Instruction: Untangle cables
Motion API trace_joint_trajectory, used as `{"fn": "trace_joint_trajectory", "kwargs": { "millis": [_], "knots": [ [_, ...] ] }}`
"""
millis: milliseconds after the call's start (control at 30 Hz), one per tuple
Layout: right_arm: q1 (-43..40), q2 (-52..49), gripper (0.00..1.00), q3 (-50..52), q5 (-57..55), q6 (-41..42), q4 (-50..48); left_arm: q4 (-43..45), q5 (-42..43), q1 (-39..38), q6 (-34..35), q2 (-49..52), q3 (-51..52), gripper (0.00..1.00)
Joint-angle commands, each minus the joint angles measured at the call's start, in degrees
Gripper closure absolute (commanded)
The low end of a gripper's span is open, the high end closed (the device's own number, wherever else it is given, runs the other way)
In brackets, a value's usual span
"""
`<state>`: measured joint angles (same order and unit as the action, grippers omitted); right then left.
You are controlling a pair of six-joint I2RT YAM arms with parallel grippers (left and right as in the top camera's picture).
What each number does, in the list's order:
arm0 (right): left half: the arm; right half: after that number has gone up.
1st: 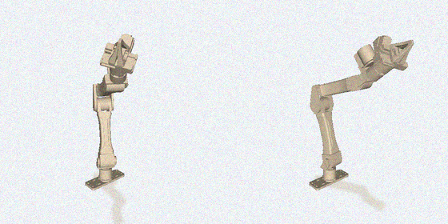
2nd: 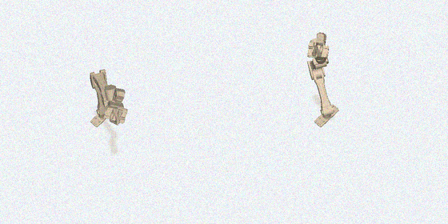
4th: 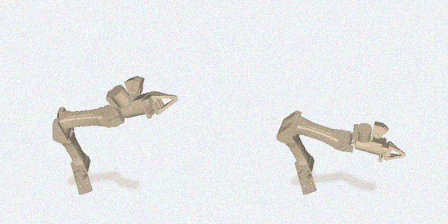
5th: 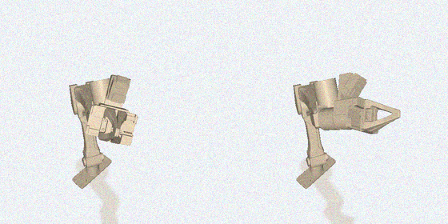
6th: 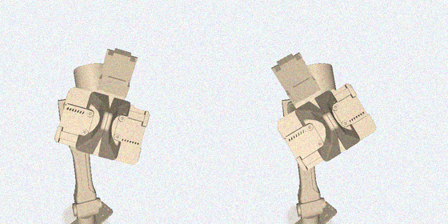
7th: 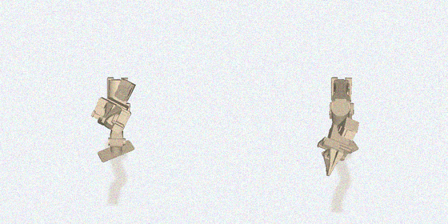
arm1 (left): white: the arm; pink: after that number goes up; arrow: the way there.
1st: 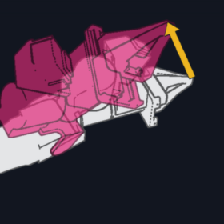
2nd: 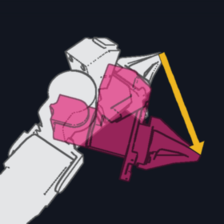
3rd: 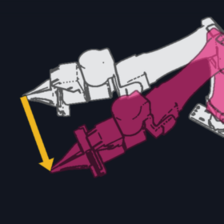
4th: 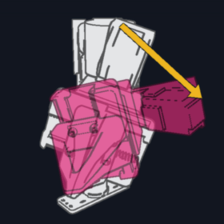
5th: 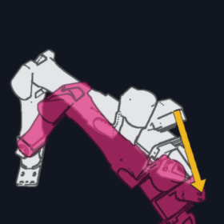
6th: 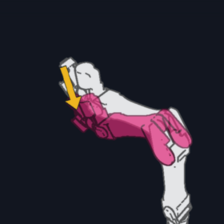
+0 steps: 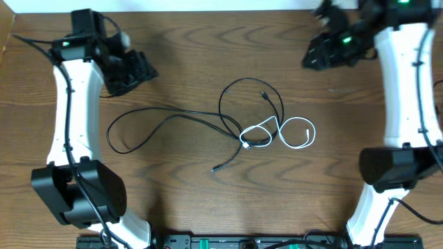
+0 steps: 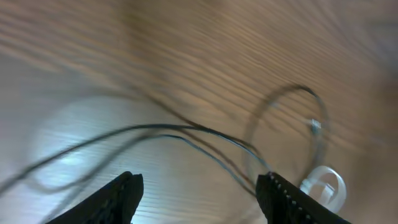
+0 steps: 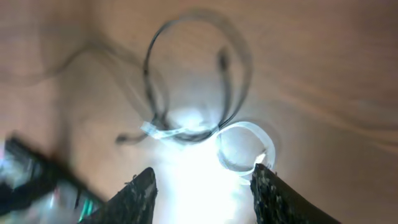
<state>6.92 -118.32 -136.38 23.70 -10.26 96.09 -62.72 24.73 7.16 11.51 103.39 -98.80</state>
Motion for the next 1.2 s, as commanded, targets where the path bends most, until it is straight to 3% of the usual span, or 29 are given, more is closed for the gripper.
{"fn": "trace_joint_trajectory", "kwargs": {
  "millis": [0, 200, 400, 500, 767, 900, 1067, 1167],
  "knots": [
    [4.35, -2.73, 0.53, 1.09, 2.14, -4.57, 1.22, -0.44, 7.26, -3.52, -1.38, -1.31, 0.22, 0.36],
    [8.44, -2.93, 0.59, 8.07, 1.31, -4.59, 0.7, 0.24, 6.6, -5.07, 0.13, -3.02, 0.22, 0.44],
    [8.7, 0.7, 0.57, 8.61, 1.31, -4.61, 0.35, 0.46, -5.03, -6.25, 1.7, -9.49, 0.24, 0.45],
    [11.52, 3.63, 0.57, 13.9, 0.26, -4.66, -2.43, 1.68, -8.94, -8.85, 2.36, -13.86, 0.35, 0.45],
    [14.56, 14.64, 0.62, 44.87, 0.44, 1.07, -22.88, 3.82, -8.9, -13.38, 4.76, -17.73, 5.99, 0.45],
    [14.4, 18.71, 0.6, 57.61, 2.47, 2.05, -31.76, 9.42, -7.21, -14.32, 6.71, -17.66, 11.67, 0.45],
    [15.39, 19.23, 0.51, 66.62, 3.87, -0.17, -40.83, 18.16, -6.86, -15.65, 10.8, -17.16, 17.94, 0.45],
    [16.02, 18.93, 0.51, 69.83, 3.67, -0.09, -46.66, 20.26, -5.73, -16.22, 11.13, -16.61, 19.65, 0.45]
  ]
}}
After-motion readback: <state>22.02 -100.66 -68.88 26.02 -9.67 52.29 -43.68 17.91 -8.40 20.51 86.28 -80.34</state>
